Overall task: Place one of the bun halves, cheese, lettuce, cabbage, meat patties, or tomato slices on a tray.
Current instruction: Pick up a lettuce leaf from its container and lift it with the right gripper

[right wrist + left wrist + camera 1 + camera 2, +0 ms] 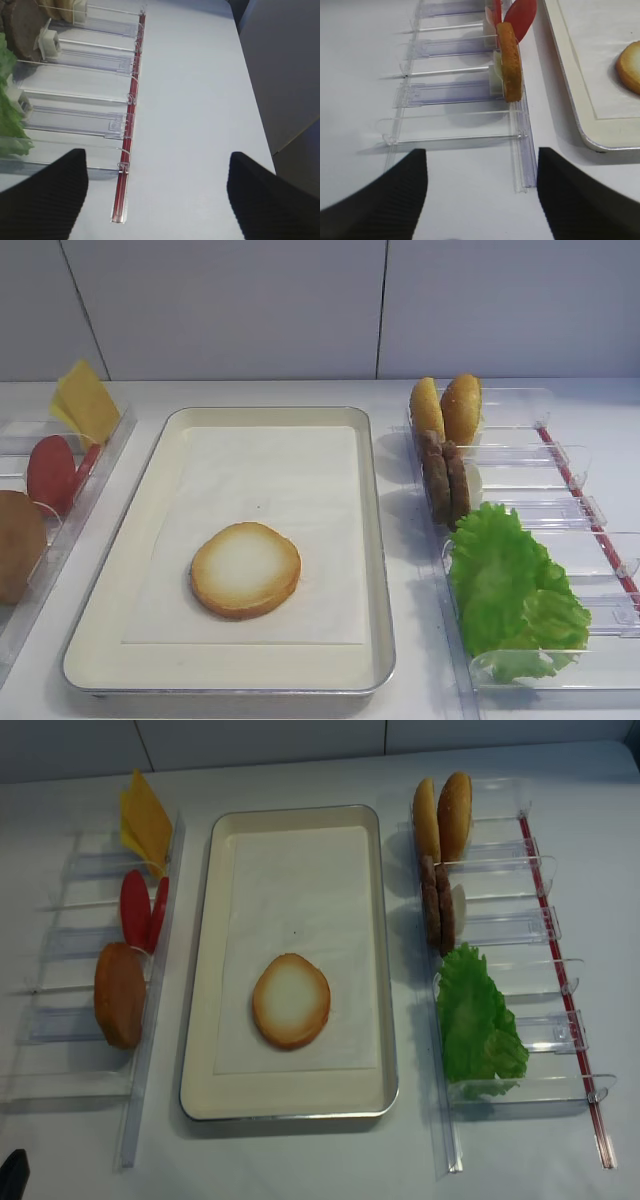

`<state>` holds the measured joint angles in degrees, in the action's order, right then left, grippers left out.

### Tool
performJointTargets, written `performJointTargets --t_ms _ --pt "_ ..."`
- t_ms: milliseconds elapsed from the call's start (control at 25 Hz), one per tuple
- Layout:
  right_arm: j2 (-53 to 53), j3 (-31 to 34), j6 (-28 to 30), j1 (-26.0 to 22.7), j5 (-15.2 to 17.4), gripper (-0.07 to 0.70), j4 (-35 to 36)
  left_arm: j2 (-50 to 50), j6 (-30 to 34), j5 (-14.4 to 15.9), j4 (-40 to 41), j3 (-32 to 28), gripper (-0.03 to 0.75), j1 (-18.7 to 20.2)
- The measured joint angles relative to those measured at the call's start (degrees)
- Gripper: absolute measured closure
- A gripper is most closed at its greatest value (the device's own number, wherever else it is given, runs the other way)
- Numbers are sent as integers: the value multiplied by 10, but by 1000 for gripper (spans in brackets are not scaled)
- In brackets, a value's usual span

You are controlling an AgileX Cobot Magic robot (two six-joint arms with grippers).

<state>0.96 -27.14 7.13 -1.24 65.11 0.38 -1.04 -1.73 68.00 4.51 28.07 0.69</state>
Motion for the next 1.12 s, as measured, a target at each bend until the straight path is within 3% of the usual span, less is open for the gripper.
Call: performJointTargets --t_ms 640,800,1000,1120 --pt "0 0 -8 0 0 55 -4 0 0 0 0 0 259 0" --pt "-35 -26 -13 0 3 55 15 0 0 0 0 0 259 0" --pt "-126 -86 -14 0 48 69 57 0 0 0 0 0 259 0" --pt "-180 -119 -9 0 72 107 117 0 0 0 0 0 259 0"
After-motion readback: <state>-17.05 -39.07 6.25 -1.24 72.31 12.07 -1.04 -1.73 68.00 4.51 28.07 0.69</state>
